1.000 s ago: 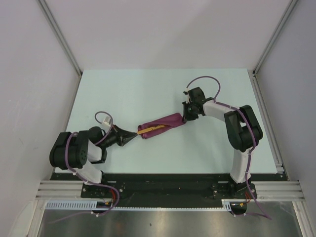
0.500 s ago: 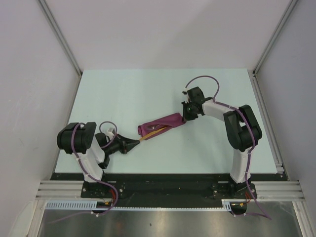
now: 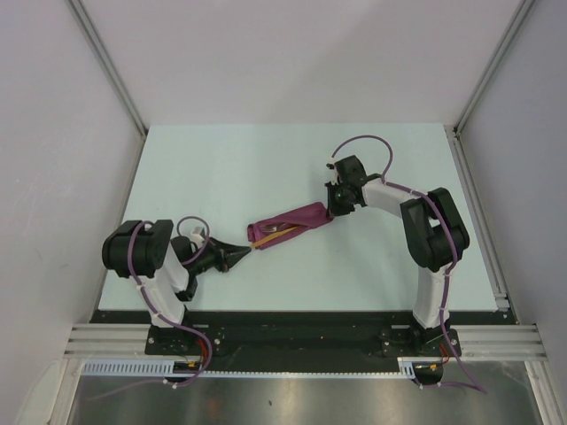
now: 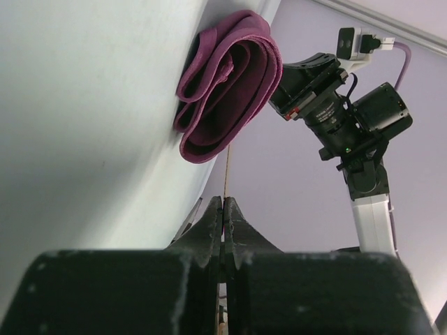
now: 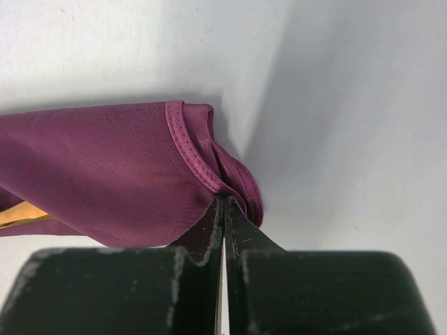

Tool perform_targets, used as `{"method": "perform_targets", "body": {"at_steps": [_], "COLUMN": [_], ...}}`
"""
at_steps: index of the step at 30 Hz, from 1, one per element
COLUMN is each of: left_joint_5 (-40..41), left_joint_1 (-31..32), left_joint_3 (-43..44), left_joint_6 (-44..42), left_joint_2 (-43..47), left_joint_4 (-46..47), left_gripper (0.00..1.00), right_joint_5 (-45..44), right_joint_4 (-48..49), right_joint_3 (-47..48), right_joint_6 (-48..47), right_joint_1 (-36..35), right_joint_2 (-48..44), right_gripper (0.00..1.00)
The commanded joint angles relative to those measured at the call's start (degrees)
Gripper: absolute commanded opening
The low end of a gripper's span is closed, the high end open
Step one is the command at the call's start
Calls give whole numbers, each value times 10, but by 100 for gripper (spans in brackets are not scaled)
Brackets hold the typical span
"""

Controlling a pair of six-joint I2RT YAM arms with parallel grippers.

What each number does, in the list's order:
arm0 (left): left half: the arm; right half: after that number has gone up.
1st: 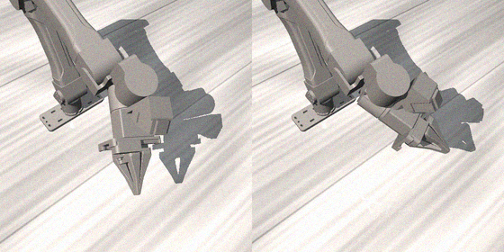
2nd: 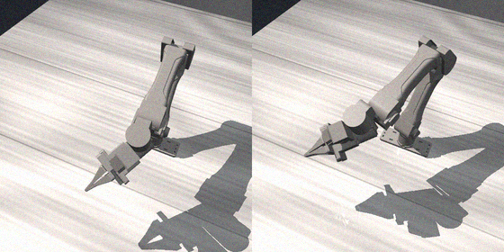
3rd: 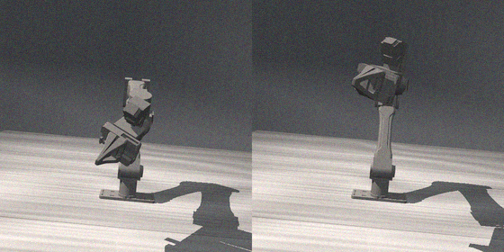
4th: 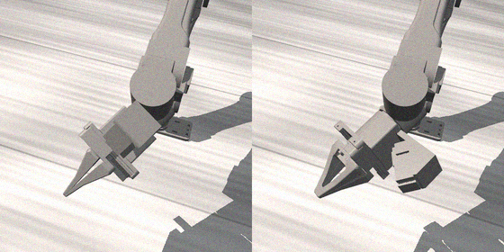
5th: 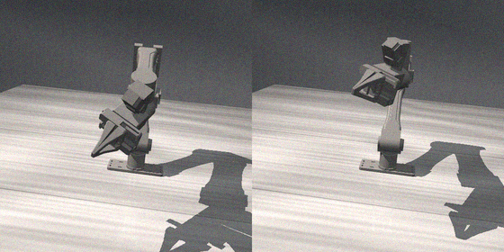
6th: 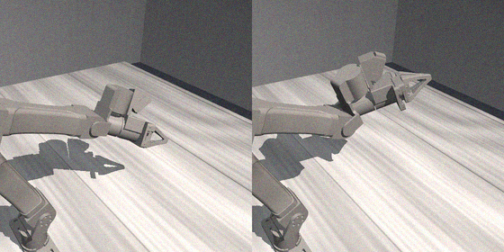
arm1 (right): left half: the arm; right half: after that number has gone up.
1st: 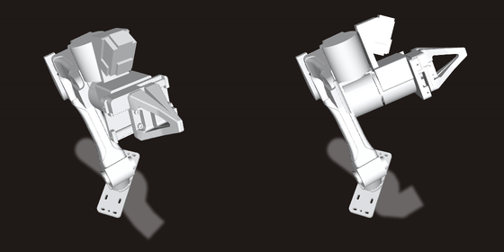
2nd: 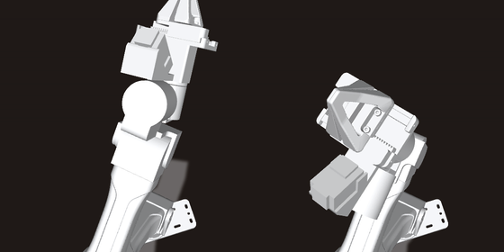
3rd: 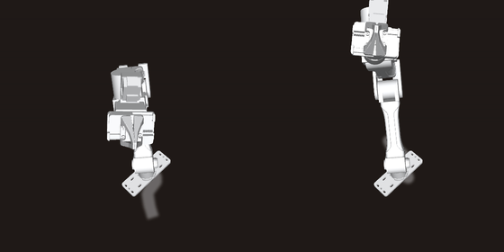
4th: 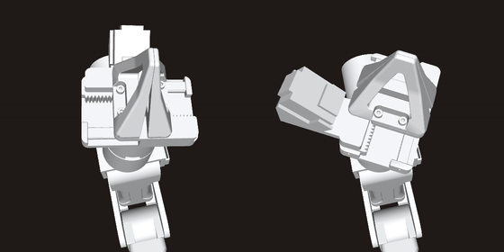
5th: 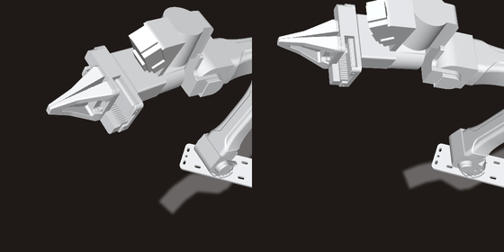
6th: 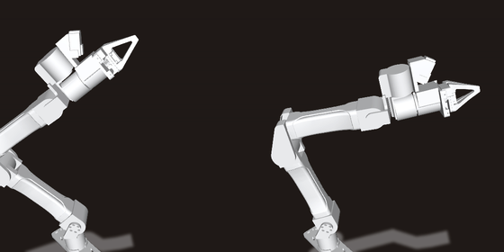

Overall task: Fold the napkin into a case and place the utensils inside
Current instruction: Stuff the knife at the center of the board.

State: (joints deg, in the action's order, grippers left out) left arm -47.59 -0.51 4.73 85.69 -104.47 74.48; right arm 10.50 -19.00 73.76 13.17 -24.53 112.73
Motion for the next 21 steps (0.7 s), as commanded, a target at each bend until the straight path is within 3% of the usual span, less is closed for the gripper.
{"method": "perform_targets", "body": {"at_steps": [1,21], "left_joint_5": [27,58], "left_joint_1": [23,86], "left_joint_3": [13,55], "left_joint_6": [15,3], "left_joint_2": [17,9], "left_joint_4": [244,244], "left_gripper": [0,0], "right_joint_5": [-13,-5], "right_joint_4": [-9,-3], "right_joint_3": [-2,-3], "right_joint_6": [-11,-8], "right_joint_1": [-14,-16], "right_joint_2": [39,53], "right_gripper": [0,0]}}
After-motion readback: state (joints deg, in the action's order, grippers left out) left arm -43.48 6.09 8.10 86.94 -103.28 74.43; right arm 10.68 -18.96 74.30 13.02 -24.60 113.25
